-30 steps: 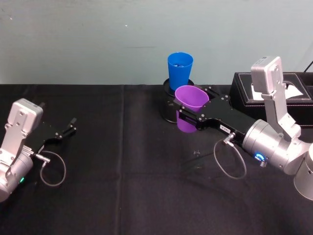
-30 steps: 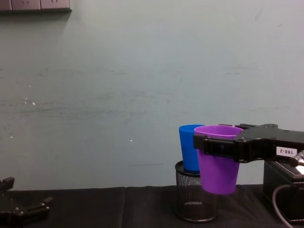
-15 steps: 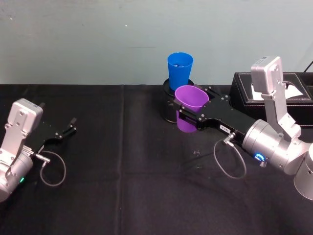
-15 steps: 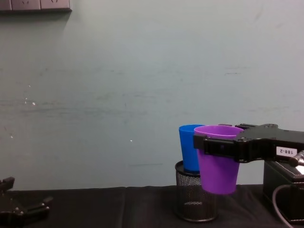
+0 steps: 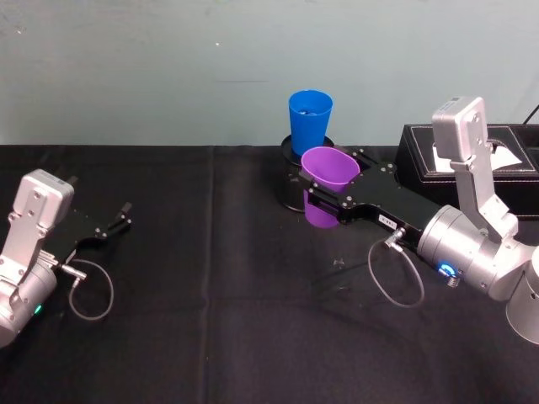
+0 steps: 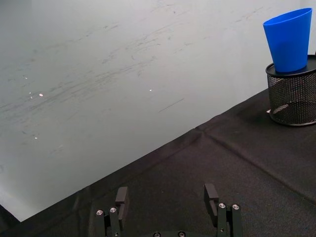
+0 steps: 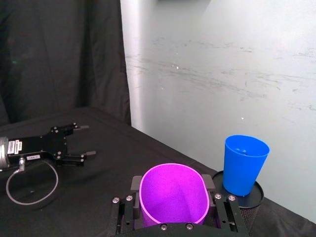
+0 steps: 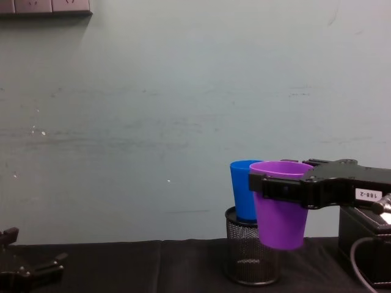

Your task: Pick up one cup with a gripper and tap it against the other cup.

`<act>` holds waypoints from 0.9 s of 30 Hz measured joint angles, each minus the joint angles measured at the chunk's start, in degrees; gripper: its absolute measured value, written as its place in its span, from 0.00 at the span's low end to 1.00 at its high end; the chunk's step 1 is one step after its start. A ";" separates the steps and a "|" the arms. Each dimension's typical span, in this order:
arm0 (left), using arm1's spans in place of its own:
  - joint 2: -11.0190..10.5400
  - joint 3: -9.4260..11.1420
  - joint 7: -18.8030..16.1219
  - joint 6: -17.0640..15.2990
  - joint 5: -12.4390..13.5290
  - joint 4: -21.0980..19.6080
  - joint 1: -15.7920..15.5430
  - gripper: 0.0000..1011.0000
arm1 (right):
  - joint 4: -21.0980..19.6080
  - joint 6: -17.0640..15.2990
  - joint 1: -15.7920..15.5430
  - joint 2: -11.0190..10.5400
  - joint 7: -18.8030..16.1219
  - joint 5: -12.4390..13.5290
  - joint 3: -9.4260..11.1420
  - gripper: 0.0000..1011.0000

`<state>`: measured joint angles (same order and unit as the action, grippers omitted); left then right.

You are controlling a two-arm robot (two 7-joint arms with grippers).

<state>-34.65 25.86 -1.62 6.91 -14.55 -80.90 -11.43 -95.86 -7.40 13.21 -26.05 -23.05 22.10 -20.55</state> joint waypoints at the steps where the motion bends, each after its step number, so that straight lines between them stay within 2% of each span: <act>1: 0.00 0.00 0.00 0.00 0.00 0.00 0.00 0.99 | 0.00 0.00 -0.01 0.00 0.00 0.00 0.00 0.72; 27: 0.00 0.00 0.00 0.00 0.00 0.00 0.00 0.99 | 0.00 0.00 0.00 0.00 0.00 0.00 0.00 0.72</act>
<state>-34.65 25.86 -1.62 6.91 -14.55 -80.90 -11.43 -95.86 -7.40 13.21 -26.06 -23.05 22.10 -20.56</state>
